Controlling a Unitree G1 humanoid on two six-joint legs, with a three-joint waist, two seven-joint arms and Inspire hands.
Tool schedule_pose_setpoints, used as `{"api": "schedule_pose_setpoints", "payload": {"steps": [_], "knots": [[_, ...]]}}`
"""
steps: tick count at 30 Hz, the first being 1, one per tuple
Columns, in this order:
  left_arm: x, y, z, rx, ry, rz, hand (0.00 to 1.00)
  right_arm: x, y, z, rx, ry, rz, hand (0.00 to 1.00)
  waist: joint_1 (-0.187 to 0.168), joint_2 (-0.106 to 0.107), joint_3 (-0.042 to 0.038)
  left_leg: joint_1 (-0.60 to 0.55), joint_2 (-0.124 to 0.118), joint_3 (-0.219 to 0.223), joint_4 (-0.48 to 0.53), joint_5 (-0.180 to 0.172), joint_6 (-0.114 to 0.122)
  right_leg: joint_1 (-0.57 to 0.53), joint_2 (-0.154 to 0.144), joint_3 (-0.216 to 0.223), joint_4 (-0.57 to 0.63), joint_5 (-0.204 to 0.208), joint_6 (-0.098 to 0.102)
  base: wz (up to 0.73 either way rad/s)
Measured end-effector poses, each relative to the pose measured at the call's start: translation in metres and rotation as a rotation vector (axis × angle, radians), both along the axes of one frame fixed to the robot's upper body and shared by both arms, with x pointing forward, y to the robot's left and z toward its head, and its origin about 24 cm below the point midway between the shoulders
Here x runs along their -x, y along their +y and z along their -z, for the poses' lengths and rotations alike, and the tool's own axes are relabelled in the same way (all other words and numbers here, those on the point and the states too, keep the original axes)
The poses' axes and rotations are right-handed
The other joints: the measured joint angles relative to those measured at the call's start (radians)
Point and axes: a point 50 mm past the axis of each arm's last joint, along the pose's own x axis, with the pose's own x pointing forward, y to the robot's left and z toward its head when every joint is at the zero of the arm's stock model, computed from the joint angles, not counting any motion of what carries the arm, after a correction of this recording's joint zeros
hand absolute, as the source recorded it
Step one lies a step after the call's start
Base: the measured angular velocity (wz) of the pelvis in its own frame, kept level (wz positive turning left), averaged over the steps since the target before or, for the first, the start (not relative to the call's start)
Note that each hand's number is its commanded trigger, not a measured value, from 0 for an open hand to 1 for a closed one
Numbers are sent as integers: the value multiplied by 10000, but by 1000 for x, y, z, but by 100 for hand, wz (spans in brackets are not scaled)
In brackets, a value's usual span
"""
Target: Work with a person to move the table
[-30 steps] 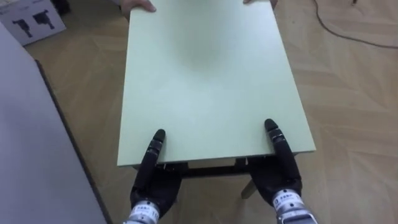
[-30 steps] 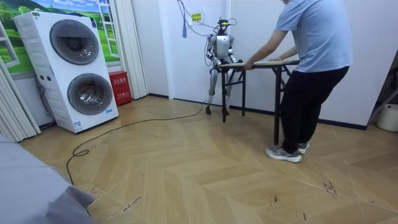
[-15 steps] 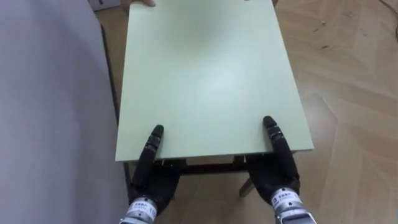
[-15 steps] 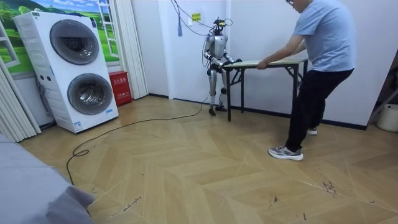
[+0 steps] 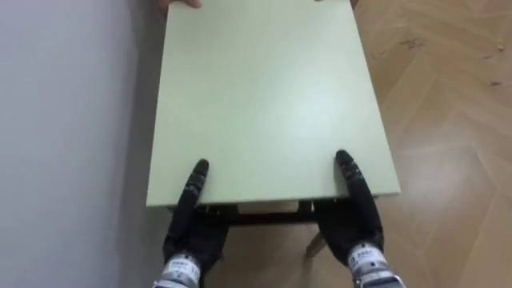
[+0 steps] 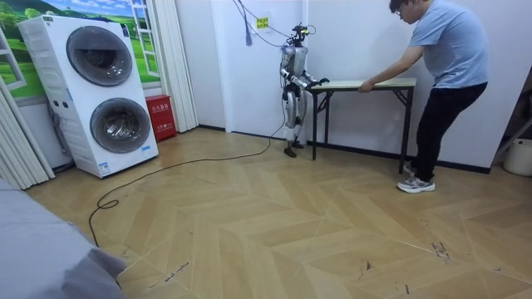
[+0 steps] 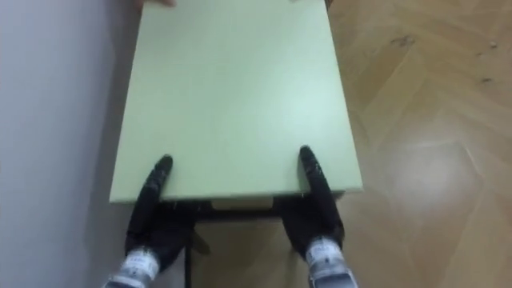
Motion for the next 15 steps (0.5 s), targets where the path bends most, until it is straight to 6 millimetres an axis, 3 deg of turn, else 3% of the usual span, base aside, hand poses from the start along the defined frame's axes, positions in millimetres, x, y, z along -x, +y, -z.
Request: {"api": "schedule_pose_setpoints", "payload": {"steps": [1,2,4,9,15], "knots": [[0,0,1,11,38,29,100,1,0,0,-1,28,14,100,-112,-18,-1,82,18,358,-200,62,80,102,-17,7,-7,-65,94,40],[0,0,1,5,49,44,100,1,0,1,-12,47,29,100,-217,-52,2,97,1,380,-247,78,107,140,-35,35,-2,-105,154,58],[1,2,1,-52,90,132,100,5,-2,3,-44,180,78,100,-459,-260,22,156,-154,72,-253,109,157,312,-71,363,33,-258,388,50],[2,-1,4,-85,210,290,100,8,-2,6,-46,334,155,100,-719,-465,70,245,-402,-129,-258,108,159,655,-195,758,-118,-418,637,30],[4,-2,5,-201,307,384,100,10,-3,9,-22,471,196,100,-628,-545,109,410,-461,-157,-268,106,160,1035,-26,1393,-507,-428,654,9]]}}
